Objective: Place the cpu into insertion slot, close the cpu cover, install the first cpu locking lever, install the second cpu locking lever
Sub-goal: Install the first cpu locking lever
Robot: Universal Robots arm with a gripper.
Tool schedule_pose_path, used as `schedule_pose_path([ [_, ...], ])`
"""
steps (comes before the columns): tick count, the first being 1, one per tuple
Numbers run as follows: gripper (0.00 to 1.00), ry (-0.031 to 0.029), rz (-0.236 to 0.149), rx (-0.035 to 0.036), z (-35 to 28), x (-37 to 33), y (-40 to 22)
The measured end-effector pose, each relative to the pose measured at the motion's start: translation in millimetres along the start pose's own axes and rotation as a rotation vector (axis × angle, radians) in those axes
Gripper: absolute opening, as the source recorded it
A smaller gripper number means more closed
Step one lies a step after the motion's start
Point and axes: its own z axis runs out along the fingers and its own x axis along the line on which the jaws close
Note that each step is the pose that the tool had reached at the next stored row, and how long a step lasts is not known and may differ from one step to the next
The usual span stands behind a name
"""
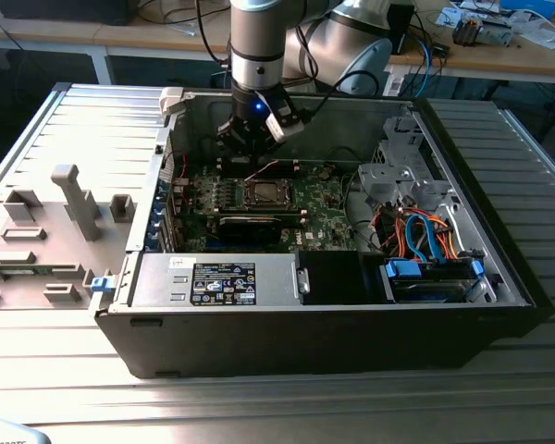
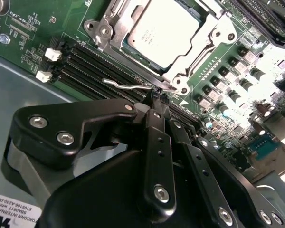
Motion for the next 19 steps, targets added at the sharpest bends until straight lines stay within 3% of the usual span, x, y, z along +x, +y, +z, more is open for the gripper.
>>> schedule_pose_path([
  [6,0.11,-0.0026,0.0,0.0009,-4.0,1.4,-0.1],
  [9,0.11,-0.0029,0.0,0.001,-4.3,1.8,-3.7],
  [14,0.11,-0.0025,0.0,0.0011,3.9,1.3,-4.5],
  [16,0.11,-0.0022,0.0,0.0011,4.3,-1.2,-4.8],
  [19,0.11,0.0001,0.0,0.0008,5.4,-13.2,-5.9],
])
